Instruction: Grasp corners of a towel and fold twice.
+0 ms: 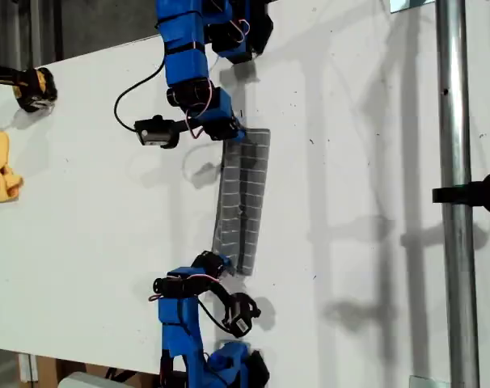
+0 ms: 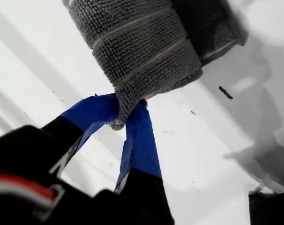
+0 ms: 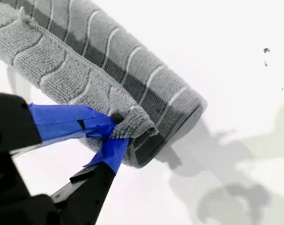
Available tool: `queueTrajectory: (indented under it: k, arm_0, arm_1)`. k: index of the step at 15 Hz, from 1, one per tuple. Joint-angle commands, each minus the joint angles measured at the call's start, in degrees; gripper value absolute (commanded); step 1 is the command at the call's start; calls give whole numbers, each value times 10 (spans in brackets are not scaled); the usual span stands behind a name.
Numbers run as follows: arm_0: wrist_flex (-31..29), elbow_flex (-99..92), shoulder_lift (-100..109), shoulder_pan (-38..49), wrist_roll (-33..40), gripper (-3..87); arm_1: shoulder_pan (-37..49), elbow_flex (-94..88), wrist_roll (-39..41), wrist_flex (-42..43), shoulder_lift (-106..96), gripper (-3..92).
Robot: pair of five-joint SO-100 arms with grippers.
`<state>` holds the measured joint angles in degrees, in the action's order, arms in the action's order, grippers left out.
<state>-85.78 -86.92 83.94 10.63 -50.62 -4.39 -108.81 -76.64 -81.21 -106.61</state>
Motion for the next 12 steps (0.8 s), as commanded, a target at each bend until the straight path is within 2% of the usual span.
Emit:
queueTrajectory:
  k: [1, 4, 9, 10, 12]
  arm_0:
    - [12, 2, -10, -40, -35, -16]
    - [42, -19, -44, -59, -64, -15]
    - [76, -62, -50, -41, -79, -1]
    - [63, -62, -47, -35, -81, 56]
    - [-4, -33, -15, -38, -80, 145]
  arm_1:
    - [-40, 6, -29, 20, 28, -2]
    - [-58, -16, -40, 77, 75, -2]
    - [-56, -25, -47, 105, 149, -2]
    - [-54, -25, -48, 90, 147, -2]
    - [-53, -20, -50, 47, 105, -2]
